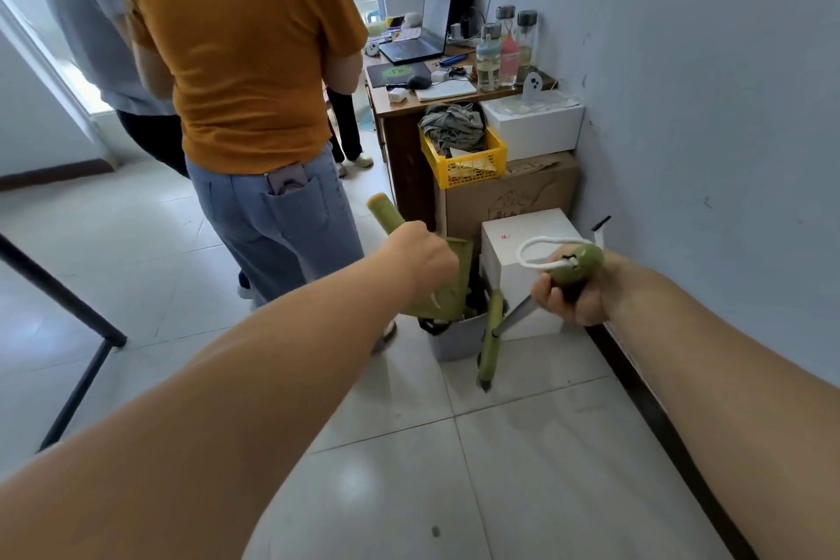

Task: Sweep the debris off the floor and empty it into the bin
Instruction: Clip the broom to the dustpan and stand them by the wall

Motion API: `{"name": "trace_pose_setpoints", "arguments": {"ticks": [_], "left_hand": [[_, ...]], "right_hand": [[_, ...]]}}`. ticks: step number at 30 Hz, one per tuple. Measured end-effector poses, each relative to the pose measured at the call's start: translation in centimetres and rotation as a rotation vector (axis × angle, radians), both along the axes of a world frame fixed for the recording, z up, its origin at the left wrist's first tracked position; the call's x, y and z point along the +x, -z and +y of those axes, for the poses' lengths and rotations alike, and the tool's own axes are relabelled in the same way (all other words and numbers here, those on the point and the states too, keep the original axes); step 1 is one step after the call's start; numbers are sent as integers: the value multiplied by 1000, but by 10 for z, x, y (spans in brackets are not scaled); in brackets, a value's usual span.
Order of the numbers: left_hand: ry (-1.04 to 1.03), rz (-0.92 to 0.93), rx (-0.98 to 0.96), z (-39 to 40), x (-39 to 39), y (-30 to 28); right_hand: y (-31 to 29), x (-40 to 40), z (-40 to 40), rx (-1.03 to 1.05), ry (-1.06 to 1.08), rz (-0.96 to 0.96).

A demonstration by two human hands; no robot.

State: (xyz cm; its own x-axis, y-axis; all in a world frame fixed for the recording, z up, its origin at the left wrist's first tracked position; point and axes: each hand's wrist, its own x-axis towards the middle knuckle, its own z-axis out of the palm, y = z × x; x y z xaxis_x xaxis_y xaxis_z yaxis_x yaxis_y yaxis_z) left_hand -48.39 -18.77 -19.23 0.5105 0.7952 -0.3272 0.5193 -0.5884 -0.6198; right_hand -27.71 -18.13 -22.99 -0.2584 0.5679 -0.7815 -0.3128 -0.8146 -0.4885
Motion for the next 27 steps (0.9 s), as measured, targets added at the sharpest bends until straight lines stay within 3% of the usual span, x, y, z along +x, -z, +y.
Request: {"name": "trace_pose_setpoints", "arguments": {"ticks": [9,14,19,27], "left_hand": [[-96,-88,63,0,16,-72],[-159,-268,37,5,23,-112],[-175,-446,-50,14,41,-143],[-193,-605,-168,41,72,-124]], "right_hand": [[-48,20,-1,46,-224,-128],[-72,30,-5,71,-343,-170],[-102,39,-11,183,-343,-142],[-128,66,-17,293,-229,-211]]}}
